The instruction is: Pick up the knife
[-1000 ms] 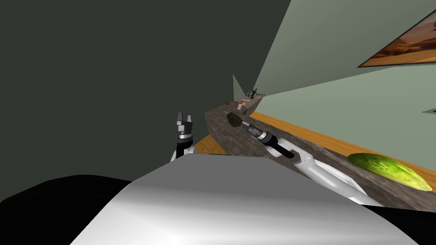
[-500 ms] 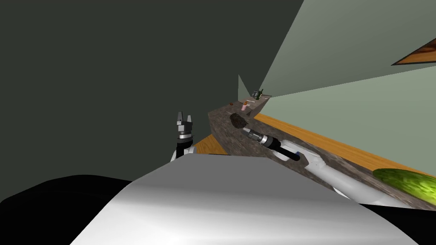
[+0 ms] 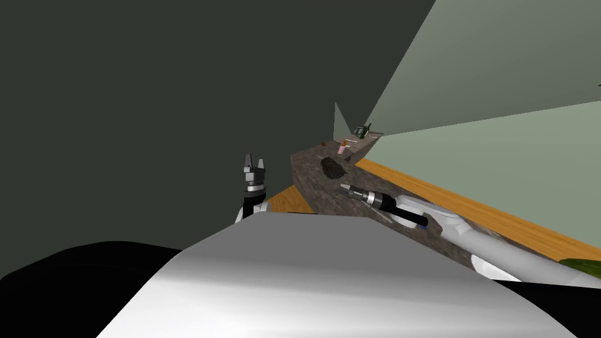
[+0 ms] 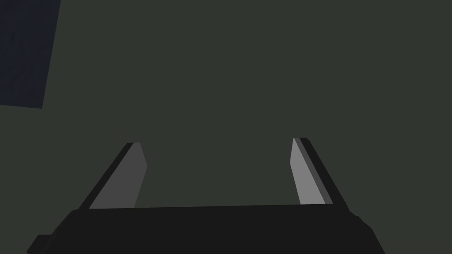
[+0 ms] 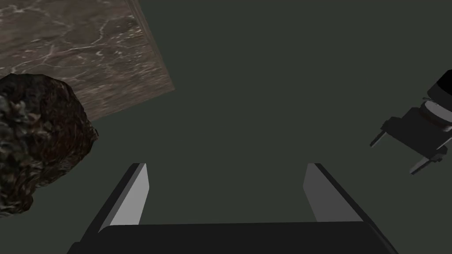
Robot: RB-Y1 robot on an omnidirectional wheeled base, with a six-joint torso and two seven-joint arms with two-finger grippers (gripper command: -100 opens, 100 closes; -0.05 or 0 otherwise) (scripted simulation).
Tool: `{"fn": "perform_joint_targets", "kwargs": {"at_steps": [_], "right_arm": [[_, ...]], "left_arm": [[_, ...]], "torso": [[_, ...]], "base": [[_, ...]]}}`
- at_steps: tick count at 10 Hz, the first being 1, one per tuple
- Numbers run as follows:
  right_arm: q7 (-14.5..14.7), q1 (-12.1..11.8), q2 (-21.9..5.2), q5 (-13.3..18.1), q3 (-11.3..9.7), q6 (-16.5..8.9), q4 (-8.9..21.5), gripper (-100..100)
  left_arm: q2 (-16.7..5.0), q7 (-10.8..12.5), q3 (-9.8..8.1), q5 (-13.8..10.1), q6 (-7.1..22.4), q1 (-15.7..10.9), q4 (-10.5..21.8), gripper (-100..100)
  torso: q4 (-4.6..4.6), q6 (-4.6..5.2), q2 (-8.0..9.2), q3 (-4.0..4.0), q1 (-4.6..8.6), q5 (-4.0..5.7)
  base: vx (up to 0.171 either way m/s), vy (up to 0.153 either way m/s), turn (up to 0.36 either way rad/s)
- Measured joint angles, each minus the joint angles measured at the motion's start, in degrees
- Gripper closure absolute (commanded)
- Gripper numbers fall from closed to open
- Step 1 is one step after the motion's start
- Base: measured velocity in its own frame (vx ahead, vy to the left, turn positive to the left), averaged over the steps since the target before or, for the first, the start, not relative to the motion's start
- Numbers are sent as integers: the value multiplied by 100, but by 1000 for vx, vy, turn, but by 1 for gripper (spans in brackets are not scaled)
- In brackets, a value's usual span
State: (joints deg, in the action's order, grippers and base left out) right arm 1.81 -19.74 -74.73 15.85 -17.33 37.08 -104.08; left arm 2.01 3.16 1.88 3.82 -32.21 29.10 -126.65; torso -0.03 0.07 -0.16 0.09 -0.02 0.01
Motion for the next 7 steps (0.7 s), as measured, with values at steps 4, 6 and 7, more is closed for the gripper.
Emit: {"fn": "perform_joint_targets", "kwargs": {"at_steps": [4, 6, 7], "right_arm": [[-44, -22, -638, 279, -419, 82, 546, -100], [-83, -218, -1072, 321, -476, 31, 580, -100], [-76, -157, -1079, 377, -550, 56, 677, -100]], "left_arm": [[0, 0, 0, 0, 0, 0, 0, 0], [0, 0, 0, 0, 0, 0, 0, 0], [0, 0, 0, 0, 0, 0, 0, 0]], "torso": [[0, 2, 1, 0, 0, 0], [-1, 2, -3, 2, -3, -1], [1, 2, 4, -2, -1, 1]], "base": [[31, 7, 132], [18, 7, 41], [47, 14, 167]]}}
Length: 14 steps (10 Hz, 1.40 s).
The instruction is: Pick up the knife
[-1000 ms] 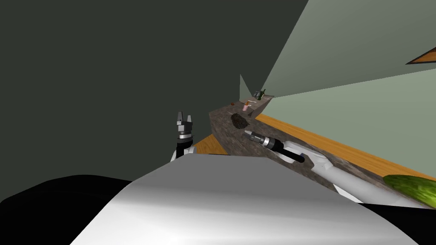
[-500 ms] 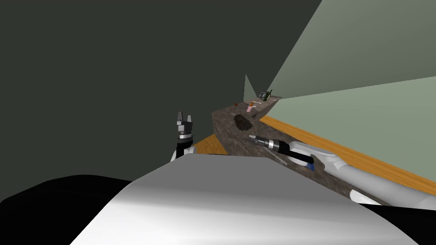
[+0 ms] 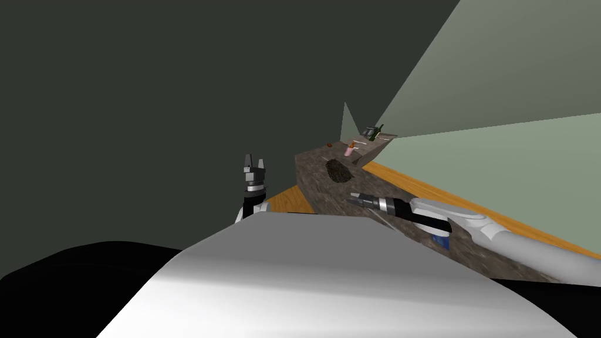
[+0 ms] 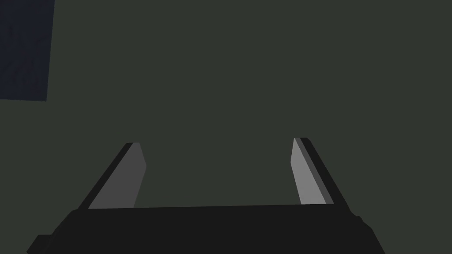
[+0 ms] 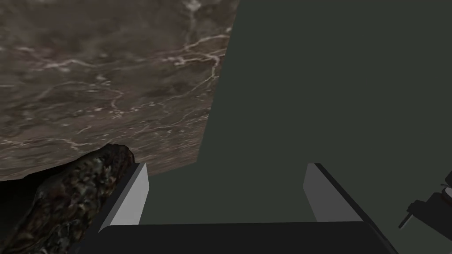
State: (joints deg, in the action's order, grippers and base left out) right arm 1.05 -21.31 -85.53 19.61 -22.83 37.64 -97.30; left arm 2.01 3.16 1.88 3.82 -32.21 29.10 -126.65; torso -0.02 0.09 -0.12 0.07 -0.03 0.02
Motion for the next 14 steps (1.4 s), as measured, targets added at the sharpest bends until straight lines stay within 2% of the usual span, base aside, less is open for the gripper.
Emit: {"fn": "perform_joint_targets", "kwargs": {"at_steps": [1, 2, 3, 4, 6, 7, 8, 9, 10, 11, 13, 14], "right_arm": [[-72, 232, -37, 205, -282, 77, 319, -100], [-58, 70, -210, 176, -247, 47, 259, -100], [-15, -12, -260, 148, -206, 67, 294, -100], [21, -175, -462, 148, -223, 84, 358, -100], [-42, -96, -633, 335, -454, 211, 731, -100], [-62, -171, -789, 337, -475, 200, 718, -100], [17, -417, -985, 299, -498, 132, 720, -100], [48, -423, -1029, 349, -561, 169, 858, -100], [60, -477, -1154, 396, -650, 286, 1080, -100], [95, -656, -1364, 398, -757, 325, 1196, -100], [-150, -681, -1635, 729, -1125, 390, 1457, -100], [-56, -855, -1722, 632, -1178, 404, 1518, -100]], "left_arm": [[0, 0, 0, 0, 0, 0, 0, 0], [0, 0, 0, 0, 0, 0, 0, 0], [0, 0, 0, 0, 0, 0, 0, 0], [0, 0, 0, 0, 0, 0, 0, 0], [0, 0, 0, 0, 0, 0, 0, 0], [0, 0, 0, 0, 0, 0, 0, 0], [0, 0, 0, 0, 0, 0, 0, 0], [0, 0, 0, 0, 0, 0, 0, 0], [0, 0, 0, 0, 0, 0, 0, 0], [0, 0, 0, 0, 0, 0, 0, 0], [0, 0, 0, 0, 0, 1, 0, 0], [0, 0, 0, 0, 0, 1, 0, 0]], "torso": [[-2, -5, -12, 6, 0, 0], [-2, 1, -6, 4, -1, -2], [1, 1, 3, -2, 0, 0], [-1, -2, -5, 2, 0, -2], [-2, -3, -12, 7, -1, -1], [-2, 1, -8, 5, -2, -2], [-1, 0, -5, 2, -2, -2], [0, 0, -2, 1, 0, 0], [-1, 0, -5, 3, -2, -2], [-2, 0, -8, 5, -6, -2], [-4, -1, -18, 10, -4, -2], [-3, 1, -10, 6, 0, 0]], "base": [[33, 5, 80], [0, 0, 0], [38, 7, 134], [33, 6, 80], [42, 9, 104], [26, 9, 69], [23, 4, 45], [33, 14, 77], [44, 19, 106], [51, 18, 118], [57, 4, 63], [15, 4, 34]]}}
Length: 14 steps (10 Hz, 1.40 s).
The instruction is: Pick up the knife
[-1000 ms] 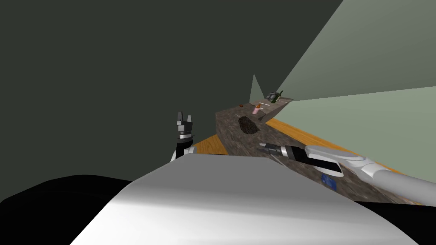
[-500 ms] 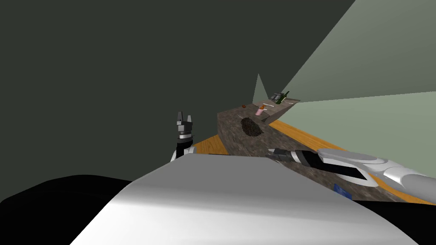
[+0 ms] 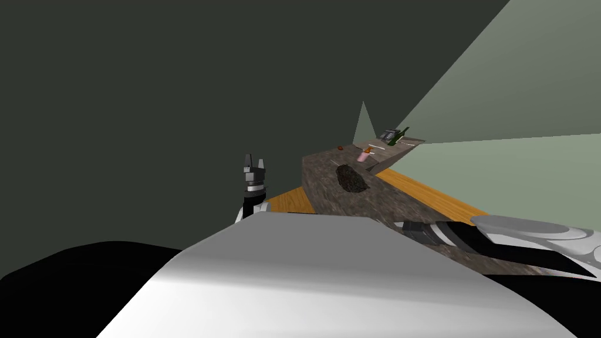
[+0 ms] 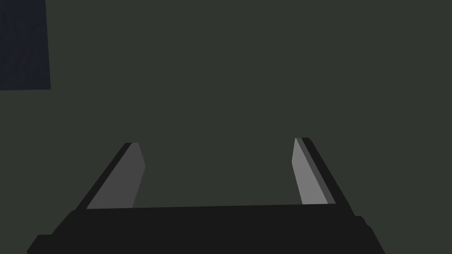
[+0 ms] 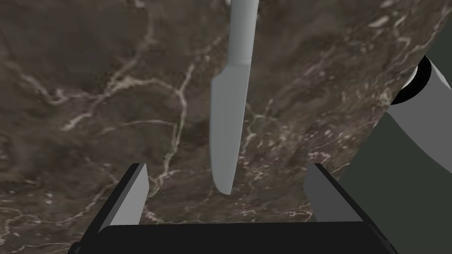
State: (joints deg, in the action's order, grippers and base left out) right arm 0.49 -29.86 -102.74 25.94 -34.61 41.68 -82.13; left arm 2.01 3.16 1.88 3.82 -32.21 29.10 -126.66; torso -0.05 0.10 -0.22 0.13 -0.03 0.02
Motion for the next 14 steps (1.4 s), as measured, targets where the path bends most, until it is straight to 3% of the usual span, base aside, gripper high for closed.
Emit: {"fn": "perform_joint_targets", "kwargs": {"at_steps": [1, 2, 4, 6, 7, 8, 11, 14], "right_arm": [[95, -108, -55, -7, -85, 87, 170, -100], [-35, -65, -3, 274, -237, 141, 298, -100], [-10, -288, -137, 202, -380, 116, 303, -100], [-55, -390, -136, 369, -571, 259, 510, -100], [-54, -397, -141, 366, -577, 257, 506, 0], [-54, -396, -141, 367, -576, 257, 506, -100], [157, -447, 48, 665, -471, 233, 575, -100], [195, -460, 73, 722, -450, 215, 566, -100]], "left_arm": [[0, 0, 0, 0, 0, 0, 0, 0], [0, 0, 0, 0, 0, 0, 0, 0], [0, 0, 0, 0, 0, 0, 0, 0], [0, 0, 0, 0, 0, 0, 0, 0], [0, 0, 0, 0, 0, 0, 0, 0], [0, 0, 0, 0, 0, 0, 0, 0], [1, 0, 0, 0, 0, 1, 0, 0], [0, 0, 0, 0, 0, -1, 0, 0]], "torso": [[3, 0, 9, -6, 0, 0], [3, 0, 11, -7, 0, 1], [3, -1, 8, -6, -3, -1], [2, -1, 5, -3, -7, -2], [3, -1, 11, -7, -3, -1], [4, -1, 15, -9, -1, 0], [1, 3, -3, 1, -29, -6], [5, -2, 17, -10, 3, 0]], "base": [[20, 5, 32], [19, 8, 8], [43, 14, 43], [23, 11, 0], [0, 0, 0], [59, 61, -196], [61, 64, -202], [-6, -7, 22]]}}
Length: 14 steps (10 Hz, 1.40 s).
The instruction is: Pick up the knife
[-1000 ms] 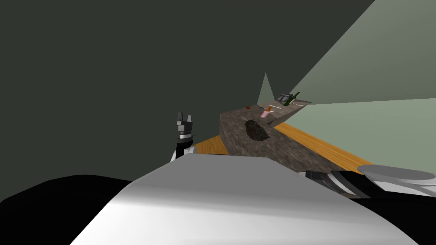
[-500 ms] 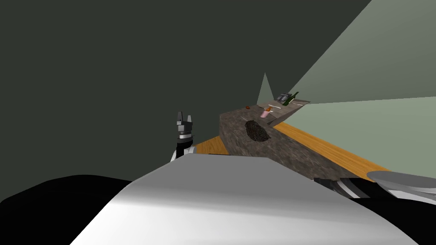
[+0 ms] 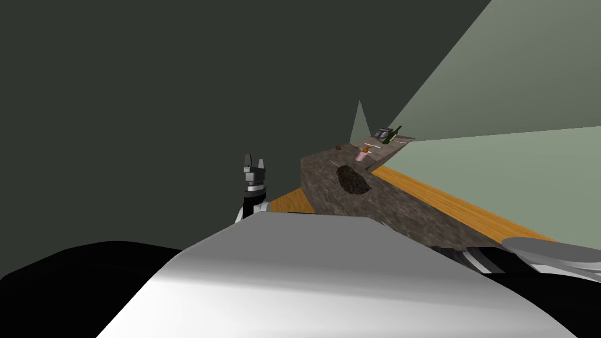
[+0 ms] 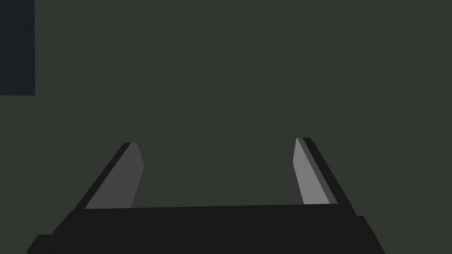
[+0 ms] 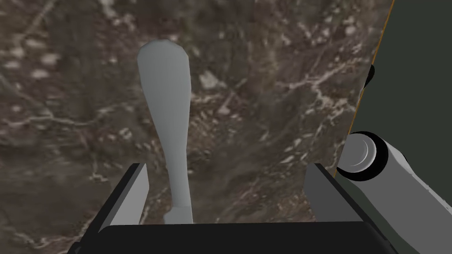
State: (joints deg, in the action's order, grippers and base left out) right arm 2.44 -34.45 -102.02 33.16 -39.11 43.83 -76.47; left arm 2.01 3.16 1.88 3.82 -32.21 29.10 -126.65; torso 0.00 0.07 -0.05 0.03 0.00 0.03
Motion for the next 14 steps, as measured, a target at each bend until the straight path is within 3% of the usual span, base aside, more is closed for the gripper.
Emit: {"fn": "perform_joint_targets", "kwargs": {"at_steps": [6, 9, 10, 14], "right_arm": [[-1, 1, 1, 2, 1, 2, 2, -100], [60, -31, 329, 107, -56, -154, 163, -100], [71, -37, 336, 105, -58, -176, 165, 100], [68, -37, 336, 104, -58, -173, 165, 100]], "left_arm": [[0, 0, 0, 0, 0, 0, 0, 0], [0, 0, 0, 0, 0, 0, 0, 0], [0, 0, 0, 0, 0, 0, 0, 0], [0, 0, 0, 0, 0, 0, 0, 0]], "torso": [[0, 1, -1, 1, -3, -1], [-3, 0, -5, 4, 27, 48], [-3, 0, -4, 4, 35, 52], [-2, 0, -1, 1, 36, 53]], "base": [[3, 4, 3], [9, -4, 54], [0, 0, 0], [0, 1, -3]]}}
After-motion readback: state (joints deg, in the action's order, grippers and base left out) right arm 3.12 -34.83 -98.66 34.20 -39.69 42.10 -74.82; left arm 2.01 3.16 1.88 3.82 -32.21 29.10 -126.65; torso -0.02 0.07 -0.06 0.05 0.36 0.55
